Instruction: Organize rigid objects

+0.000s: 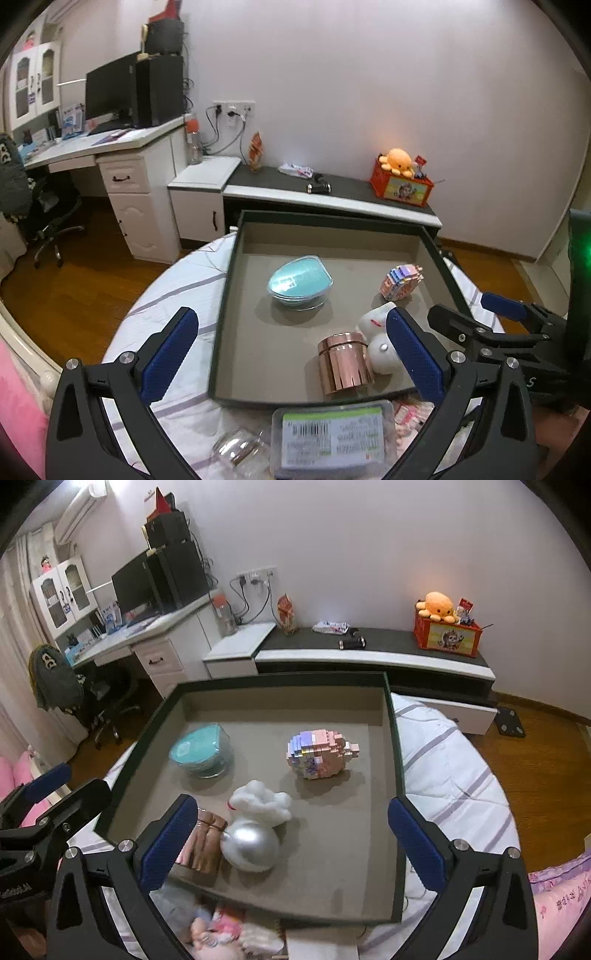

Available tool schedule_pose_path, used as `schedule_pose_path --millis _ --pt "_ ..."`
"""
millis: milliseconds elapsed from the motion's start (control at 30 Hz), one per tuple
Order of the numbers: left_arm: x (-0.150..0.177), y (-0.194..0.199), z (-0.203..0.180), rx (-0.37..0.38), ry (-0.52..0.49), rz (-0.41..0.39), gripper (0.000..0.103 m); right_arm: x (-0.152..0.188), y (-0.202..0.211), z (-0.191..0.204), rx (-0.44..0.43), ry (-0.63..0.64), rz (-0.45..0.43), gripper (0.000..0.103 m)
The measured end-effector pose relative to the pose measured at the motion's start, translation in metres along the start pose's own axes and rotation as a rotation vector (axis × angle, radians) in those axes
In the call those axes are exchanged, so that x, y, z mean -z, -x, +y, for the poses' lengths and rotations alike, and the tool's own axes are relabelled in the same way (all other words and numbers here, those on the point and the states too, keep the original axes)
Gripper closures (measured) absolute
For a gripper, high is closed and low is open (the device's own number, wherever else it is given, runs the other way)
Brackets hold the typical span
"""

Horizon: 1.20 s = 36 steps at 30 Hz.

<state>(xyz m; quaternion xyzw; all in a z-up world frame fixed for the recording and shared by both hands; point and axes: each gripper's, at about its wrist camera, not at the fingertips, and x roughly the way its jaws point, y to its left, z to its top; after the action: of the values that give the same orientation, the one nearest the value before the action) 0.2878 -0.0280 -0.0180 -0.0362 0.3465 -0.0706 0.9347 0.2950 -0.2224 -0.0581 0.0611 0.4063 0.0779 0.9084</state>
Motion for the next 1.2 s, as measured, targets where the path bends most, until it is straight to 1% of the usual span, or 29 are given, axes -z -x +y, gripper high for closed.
schedule_pose_path --millis 267,433,667,767,967,1200 --pt "0.006 0.059 0.002 -0.011 0.019 -0.068 0.000 0.005 0.051 0.015 -0.007 0.007 -0.078 0.000" --pt "0.017 0.090 0.003 -0.027 0.007 -0.087 0.000 0.018 0.088 0.020 -0.010 0.003 -0.135 0.000" --pt "0.036 0.128 0.008 -0.041 0.028 -0.107 0.000 0.041 0.136 0.020 -0.013 -0.017 -0.202 0.000" --pt "0.045 0.144 0.007 -0.064 0.023 -0.121 0.000 0.051 0.154 0.017 -0.008 -0.029 -0.228 0.000" --pt "0.062 0.161 0.002 -0.093 0.008 -0.130 0.000 0.079 0.182 0.013 0.007 -0.038 -0.262 0.000" --pt "0.080 0.166 -0.009 -0.081 -0.006 -0.107 0.000 0.105 0.185 0.008 0.012 -0.057 -0.230 0.000"
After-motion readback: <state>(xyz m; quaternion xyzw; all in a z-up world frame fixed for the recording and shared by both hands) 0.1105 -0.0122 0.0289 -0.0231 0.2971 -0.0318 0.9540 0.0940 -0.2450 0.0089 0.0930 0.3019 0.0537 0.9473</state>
